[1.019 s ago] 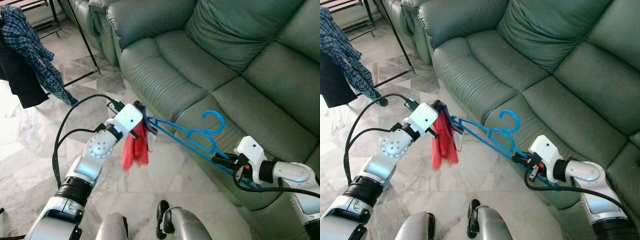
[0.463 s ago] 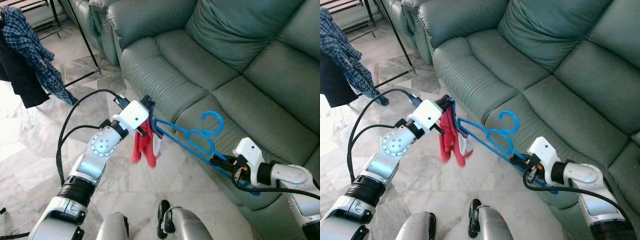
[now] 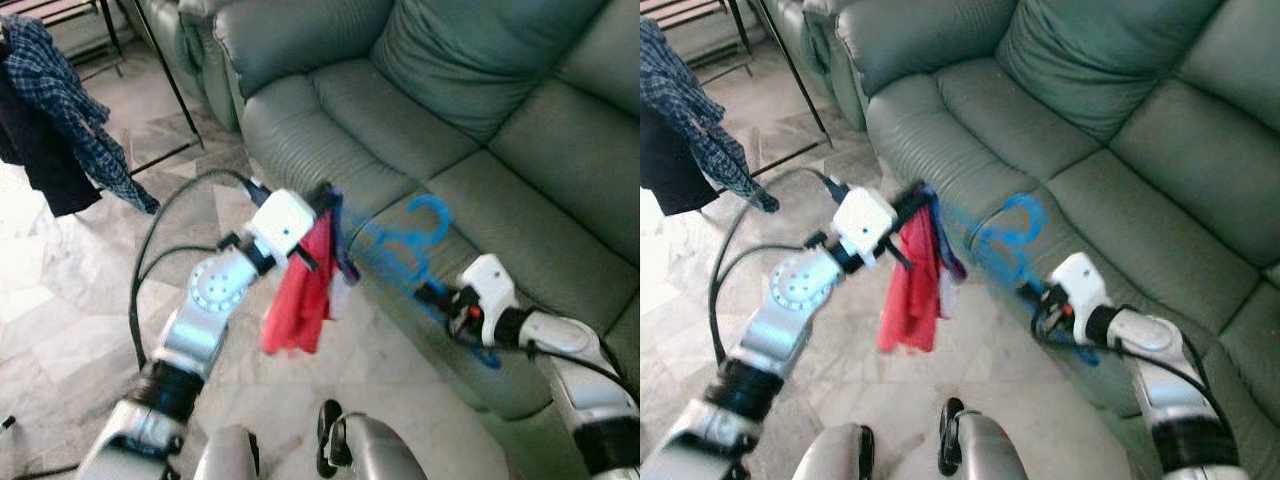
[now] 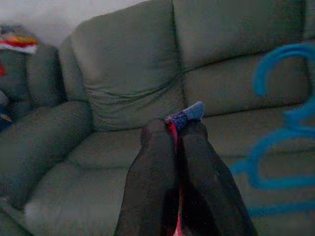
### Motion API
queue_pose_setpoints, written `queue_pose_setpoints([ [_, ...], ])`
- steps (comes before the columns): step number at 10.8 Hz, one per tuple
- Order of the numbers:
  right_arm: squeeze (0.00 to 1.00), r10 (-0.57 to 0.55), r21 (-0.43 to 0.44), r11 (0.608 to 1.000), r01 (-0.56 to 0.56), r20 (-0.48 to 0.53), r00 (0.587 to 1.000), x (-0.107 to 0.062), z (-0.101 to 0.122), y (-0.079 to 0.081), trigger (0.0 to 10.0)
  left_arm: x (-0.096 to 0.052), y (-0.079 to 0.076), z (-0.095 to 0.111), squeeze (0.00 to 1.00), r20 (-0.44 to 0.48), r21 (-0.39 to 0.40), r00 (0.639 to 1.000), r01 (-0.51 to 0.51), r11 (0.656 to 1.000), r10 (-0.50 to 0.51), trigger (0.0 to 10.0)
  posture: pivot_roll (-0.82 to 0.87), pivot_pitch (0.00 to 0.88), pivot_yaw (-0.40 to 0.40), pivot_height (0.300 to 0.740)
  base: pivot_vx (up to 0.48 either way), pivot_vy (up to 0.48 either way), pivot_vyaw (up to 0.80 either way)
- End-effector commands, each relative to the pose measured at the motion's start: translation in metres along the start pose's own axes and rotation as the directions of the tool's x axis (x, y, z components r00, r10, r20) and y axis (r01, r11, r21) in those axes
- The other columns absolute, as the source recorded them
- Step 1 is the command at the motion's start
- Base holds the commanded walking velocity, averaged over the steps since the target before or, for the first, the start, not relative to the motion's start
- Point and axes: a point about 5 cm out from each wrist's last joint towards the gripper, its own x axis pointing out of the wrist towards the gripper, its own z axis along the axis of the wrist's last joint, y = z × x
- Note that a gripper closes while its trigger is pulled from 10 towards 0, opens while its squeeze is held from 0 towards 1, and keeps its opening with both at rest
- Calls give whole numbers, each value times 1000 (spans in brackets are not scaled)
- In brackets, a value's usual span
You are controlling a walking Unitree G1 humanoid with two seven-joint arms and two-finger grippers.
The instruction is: Hang hanger
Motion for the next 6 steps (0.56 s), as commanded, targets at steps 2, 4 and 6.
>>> queue_pose_setpoints([
  [2, 0, 40, -39, 998, -40, 0, 999, -8, 2, 0, 10000, -6, 8, -18, 0, -87, 95, 991, -97, 991, 105, 10000, -56, 192, -34, 740, 0, 0, 0],
  [4, 0, 144, -123, 980, -156, -102, 984, -26, -3, -1, 10000, -15, 30, -33, 0, -160, 130, 964, -192, 973, 212, 10000, -65, 192, -36, 740, 0, 0, 0],
  [6, 0, 189, -149, 965, -218, -184, 964, -45, -3, -9, 10000, -13, 44, -28, 0, -133, 183, 958, -229, 956, 255, 10000, -66, 190, -36, 740, 0, 0, 0],
])
